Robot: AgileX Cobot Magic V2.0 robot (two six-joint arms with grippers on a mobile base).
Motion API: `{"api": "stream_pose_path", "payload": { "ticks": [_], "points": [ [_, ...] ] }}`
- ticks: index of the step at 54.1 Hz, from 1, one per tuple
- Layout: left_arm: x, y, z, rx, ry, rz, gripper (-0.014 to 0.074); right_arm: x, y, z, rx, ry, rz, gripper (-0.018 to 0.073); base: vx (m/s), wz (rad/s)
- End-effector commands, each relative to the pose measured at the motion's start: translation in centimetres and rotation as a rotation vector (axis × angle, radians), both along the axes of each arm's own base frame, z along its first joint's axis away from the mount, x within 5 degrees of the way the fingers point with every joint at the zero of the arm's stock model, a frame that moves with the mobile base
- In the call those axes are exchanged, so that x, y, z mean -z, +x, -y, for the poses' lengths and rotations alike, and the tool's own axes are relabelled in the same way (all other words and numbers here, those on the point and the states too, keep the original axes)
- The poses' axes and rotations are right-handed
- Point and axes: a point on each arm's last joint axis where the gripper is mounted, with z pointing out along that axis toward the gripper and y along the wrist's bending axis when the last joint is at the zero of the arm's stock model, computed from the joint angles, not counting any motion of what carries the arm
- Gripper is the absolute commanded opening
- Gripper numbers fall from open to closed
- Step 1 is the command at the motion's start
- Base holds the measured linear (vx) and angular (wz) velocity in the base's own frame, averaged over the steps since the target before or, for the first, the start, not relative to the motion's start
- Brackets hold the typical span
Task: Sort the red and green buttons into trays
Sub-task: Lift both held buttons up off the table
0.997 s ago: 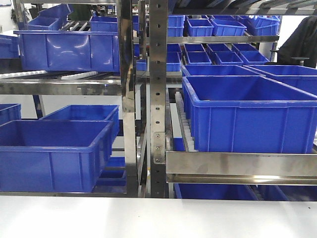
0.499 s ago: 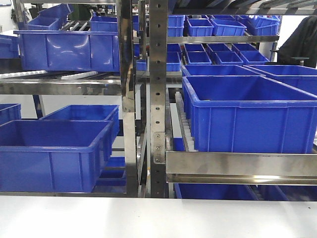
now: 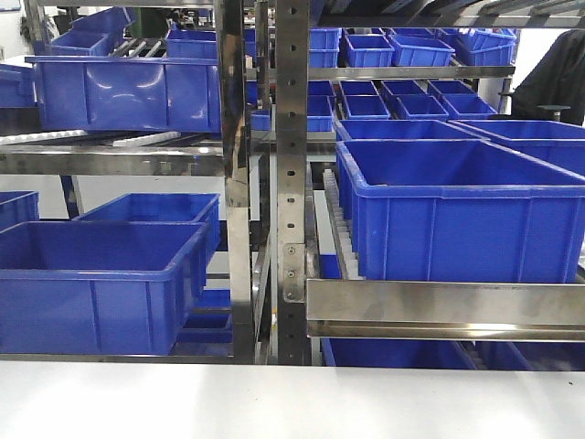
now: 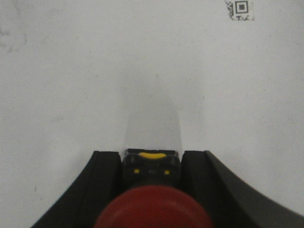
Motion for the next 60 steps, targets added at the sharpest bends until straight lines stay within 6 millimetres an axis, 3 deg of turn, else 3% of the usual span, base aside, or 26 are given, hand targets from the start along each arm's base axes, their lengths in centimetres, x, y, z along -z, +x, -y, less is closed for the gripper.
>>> {"api": "stream_pose_path", "payload": {
  "ticks": [1,15,25,35,50,55,60],
  "points": [
    [-1.6,0.7,0.1,0.003,-0.011,0.128,-0.0003,-0.9,0.7,0.1,-0.006,0.000,0.055,0.0211,0.00,0.00],
    [-1.9,0.8,0.2,0.005,-0.012,0.154,-0.0003,-1.3,0.8,0.0,-0.007,0.002,0.076,-0.0016,0.00,0.00],
    [-2.2,1.0,0.2,0.008,-0.014,0.194,-0.0003,-3.4,1.0,-0.1,-0.017,0.017,0.206,-0.0014,0.00,0.00],
    [-3.4,0.8,0.5,-0.018,-0.091,0.285,-0.0003,-6.9,0.5,-0.3,-0.027,0.034,0.395,-0.0013,0.00,0.00],
    [-6.8,-0.9,2.1,0.094,-0.072,0.491,-0.0003,-13.5,-2.0,-0.5,-0.060,0.056,0.748,-0.0010,0.00,0.00],
    [-8.4,-1.8,2.6,0.125,-0.075,0.566,-0.0003,-15.3,-3.4,-1.3,-0.109,0.078,0.849,-0.0009,0.00,0.00],
    [-11.2,-2.7,3.2,0.165,-0.079,0.685,-0.0003,-16.8,-4.9,-2.5,-0.183,0.117,0.929,-0.0009,0.00,0.00]
  ]
}}
